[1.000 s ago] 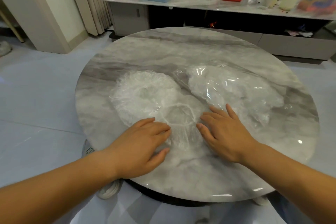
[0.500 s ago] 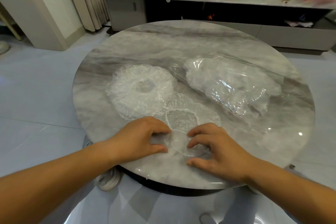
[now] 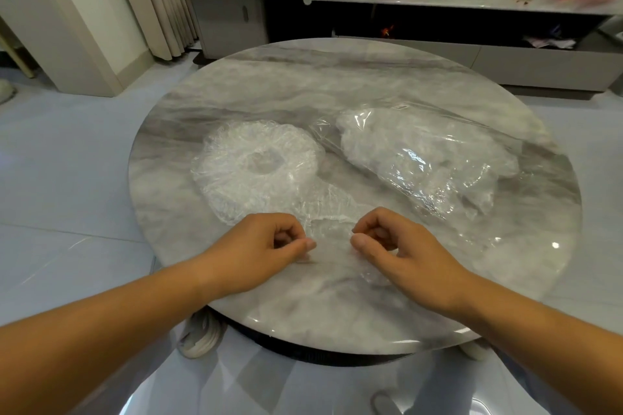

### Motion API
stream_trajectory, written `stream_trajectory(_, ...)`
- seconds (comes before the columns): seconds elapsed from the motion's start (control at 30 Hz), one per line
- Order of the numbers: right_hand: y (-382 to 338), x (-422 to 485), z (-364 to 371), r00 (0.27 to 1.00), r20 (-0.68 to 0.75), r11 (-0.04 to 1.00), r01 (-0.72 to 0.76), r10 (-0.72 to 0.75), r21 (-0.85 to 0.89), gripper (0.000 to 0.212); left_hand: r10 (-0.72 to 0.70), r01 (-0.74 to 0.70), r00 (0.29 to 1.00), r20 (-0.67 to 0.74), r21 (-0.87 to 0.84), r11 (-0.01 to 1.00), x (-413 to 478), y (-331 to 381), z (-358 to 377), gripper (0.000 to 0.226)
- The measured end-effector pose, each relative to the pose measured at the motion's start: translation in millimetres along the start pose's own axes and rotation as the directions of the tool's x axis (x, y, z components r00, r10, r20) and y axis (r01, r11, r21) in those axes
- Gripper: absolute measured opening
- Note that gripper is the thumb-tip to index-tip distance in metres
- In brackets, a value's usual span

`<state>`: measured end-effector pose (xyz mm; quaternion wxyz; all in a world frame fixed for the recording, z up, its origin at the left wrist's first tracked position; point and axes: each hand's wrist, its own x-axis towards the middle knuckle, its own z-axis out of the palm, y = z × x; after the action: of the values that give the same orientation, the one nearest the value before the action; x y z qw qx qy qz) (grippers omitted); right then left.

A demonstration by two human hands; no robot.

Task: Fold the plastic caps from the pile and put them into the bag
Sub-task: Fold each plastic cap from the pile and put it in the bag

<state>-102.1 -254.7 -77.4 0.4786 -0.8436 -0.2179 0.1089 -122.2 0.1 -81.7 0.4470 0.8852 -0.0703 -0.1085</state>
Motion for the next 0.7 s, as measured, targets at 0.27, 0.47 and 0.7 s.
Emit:
stream_trajectory(0.27, 5, 26, 7, 0.997, -0.053, 0.949, -0.071, 0.058, -0.307, 0.008, -0.03, 0.079, 0.979, -0.2, 0.239, 0.968, 18, 6, 4, 0.02)
stream_trajectory(0.47, -10, 57, 5, 0.998, -0.06, 0.877, -0.016, -0.015, -0.479, 0.011, -0.013, 0.103, 0.966, -0.26, 0.334, 0.937, 27, -2, 10, 0.022)
stream_trajectory(0.7, -31, 89, 10, 0.997, 0.044, 0.872, -0.036, 0.066, -0.488, 0.062, -0.029, 0.121, 0.963, -0.268, 0.333, 0.935, 27, -7, 13, 0.028)
